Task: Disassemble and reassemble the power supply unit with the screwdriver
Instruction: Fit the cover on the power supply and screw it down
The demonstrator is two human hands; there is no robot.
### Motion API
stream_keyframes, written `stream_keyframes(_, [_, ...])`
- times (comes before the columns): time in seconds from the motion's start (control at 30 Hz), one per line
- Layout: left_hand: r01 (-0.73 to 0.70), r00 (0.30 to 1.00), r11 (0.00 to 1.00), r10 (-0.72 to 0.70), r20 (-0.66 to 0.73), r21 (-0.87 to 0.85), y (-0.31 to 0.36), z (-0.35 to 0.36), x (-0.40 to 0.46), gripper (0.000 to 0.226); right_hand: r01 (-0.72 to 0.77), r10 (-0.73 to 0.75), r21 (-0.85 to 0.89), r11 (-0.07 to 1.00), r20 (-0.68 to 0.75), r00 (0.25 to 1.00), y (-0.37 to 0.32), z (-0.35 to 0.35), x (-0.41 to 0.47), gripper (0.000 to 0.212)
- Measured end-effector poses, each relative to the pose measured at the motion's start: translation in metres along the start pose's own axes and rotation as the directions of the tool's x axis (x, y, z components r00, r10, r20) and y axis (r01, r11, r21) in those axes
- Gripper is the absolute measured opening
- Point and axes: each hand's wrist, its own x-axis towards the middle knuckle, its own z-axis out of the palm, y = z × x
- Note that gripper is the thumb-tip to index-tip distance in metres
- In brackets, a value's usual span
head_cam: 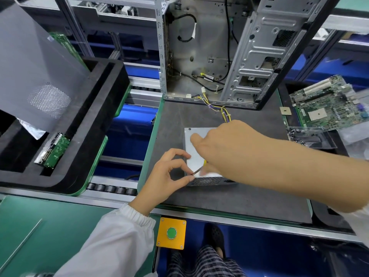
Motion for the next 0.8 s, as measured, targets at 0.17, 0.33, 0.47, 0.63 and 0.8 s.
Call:
stream_keyframes(0.17, [-0.007, 1.0, 1.0, 0.007, 0.011, -0.022, -0.006, 0.0, 0.0, 0.017, 0.091, -0.092, 0.046, 0.995, 0.027, 0.995, 0.008, -0.011, 0.001, 0.032])
stream_keyframes(0.33, [-0.117, 0.991, 0.988, 0.109, -0.083, -0.096, 0.011, -0.002, 0.005, 0.019, 0.048, -0.049, -0.062, 0.997, -0.021, 0.999, 0.0, -0.019, 0.011, 0.031])
stream_keyframes(0.47, [-0.14, 0.989, 0.984, 0.134, -0.058, -0.108, 0.019, -0.006, 0.009, 0.009, 0.046, -0.049, 0.096, 0.994, 0.028, 0.998, 0.009, -0.017, 0.005, 0.02])
stream_keyframes(0.63, [-0.149, 0.988, 0.985, 0.151, 0.013, -0.086, 0.018, -0.014, 0.005, 0.016, 0.136, -0.139, 0.183, 0.974, 0.001, 0.99, 0.01, -0.027, 0.002, 0.019])
stream_keyframes(0.8, [-0.239, 0.967, 0.96, 0.222, -0.128, -0.145, 0.034, -0.013, 0.011, 0.039, -0.028, 0.018, -0.05, 0.998, -0.184, 0.983, -0.002, -0.028, 0.008, 0.027])
